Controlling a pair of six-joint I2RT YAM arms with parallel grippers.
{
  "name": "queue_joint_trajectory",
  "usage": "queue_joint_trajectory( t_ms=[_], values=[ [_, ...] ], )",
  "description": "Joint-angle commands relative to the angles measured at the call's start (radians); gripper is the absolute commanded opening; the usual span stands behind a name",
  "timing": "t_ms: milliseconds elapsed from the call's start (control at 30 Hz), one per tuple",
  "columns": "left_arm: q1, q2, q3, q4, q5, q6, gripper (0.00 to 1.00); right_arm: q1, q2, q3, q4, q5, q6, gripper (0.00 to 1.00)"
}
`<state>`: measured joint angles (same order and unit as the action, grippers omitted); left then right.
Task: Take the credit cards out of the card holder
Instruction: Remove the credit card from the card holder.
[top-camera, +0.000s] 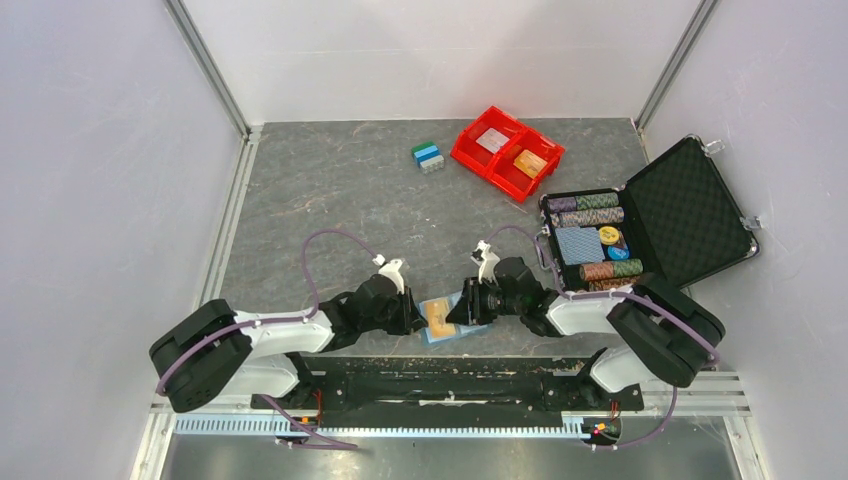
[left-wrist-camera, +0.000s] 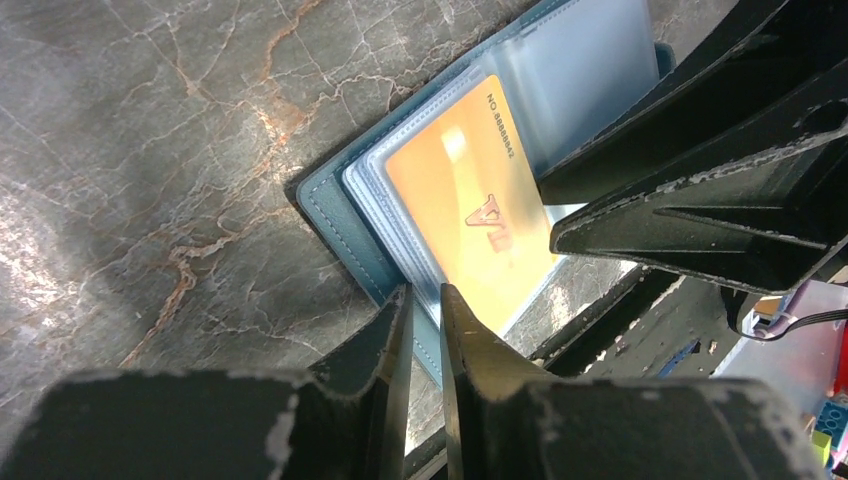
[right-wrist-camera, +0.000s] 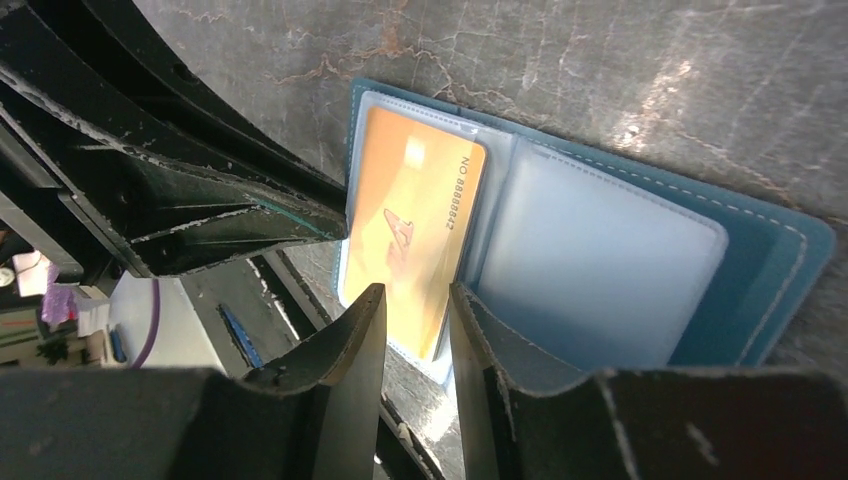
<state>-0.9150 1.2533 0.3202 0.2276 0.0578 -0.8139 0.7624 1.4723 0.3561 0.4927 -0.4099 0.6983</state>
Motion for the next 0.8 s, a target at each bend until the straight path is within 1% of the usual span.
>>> queue_joint_trajectory(
  t_ms=[0, 133, 300, 500, 600, 767],
  values=[
    [-0.005, 0.023, -0.016, -0.031, 0.013, -0.019, 0.21, 0.006, -0.055, 0.023, -0.085, 0.095, -0.048, 0.33],
    [-0.005, 0.029, -0.017, -0.031, 0.013, -0.021, 0.15, 0.006, -0.024, 0.022, -0.053, 0.044, -0.032, 0.33],
    [-0.005, 0.038, -0.013, -0.031, 0.019, -0.021, 0.13, 0.006, -0.003, -0.003, 0.000, 0.021, -0.007, 0.33],
    [-0.005, 0.051, -0.010, -0.030, 0.023, -0.021, 0.13, 0.005, 0.022, -0.036, 0.121, -0.043, 0.054, 0.32],
    [-0.005, 0.054, -0.010, -0.027, 0.027, -0.022, 0.13, 0.002, 0.028, -0.063, 0.196, -0.058, 0.091, 0.27],
    [-0.005, 0.051, -0.013, -0.033, 0.023, -0.021, 0.13, -0.010, 0.012, -0.080, 0.214, -0.044, 0.096, 0.08]
  ],
)
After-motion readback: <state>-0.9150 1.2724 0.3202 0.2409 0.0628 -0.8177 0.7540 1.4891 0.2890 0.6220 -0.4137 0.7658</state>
